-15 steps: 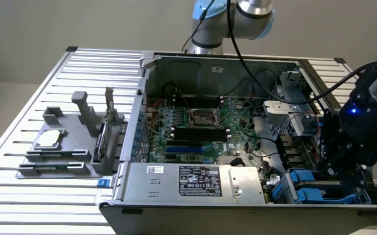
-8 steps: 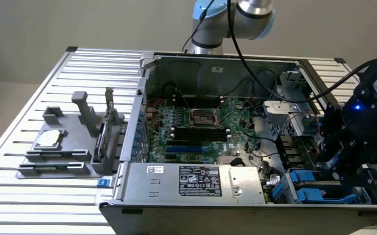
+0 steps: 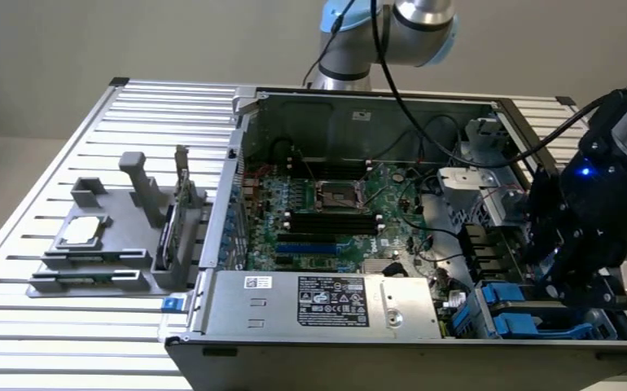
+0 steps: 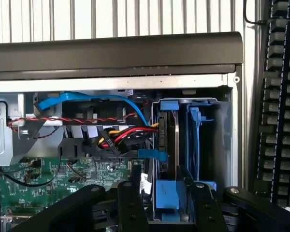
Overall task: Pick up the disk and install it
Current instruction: 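Insert the second disk wire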
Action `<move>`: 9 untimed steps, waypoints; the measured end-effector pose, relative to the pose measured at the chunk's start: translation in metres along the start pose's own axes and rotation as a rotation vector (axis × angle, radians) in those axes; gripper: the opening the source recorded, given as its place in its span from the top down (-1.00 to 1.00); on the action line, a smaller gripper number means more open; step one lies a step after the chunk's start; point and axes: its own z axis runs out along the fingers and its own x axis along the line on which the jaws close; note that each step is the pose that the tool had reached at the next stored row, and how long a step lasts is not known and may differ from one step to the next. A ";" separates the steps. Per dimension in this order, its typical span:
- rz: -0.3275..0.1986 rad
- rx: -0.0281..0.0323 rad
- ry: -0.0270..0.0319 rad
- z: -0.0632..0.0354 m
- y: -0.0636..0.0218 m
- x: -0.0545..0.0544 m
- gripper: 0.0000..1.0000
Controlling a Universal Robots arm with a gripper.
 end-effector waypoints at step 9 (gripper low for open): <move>-0.009 0.0014 0.0006 -0.0063 -0.0214 0.000 0.33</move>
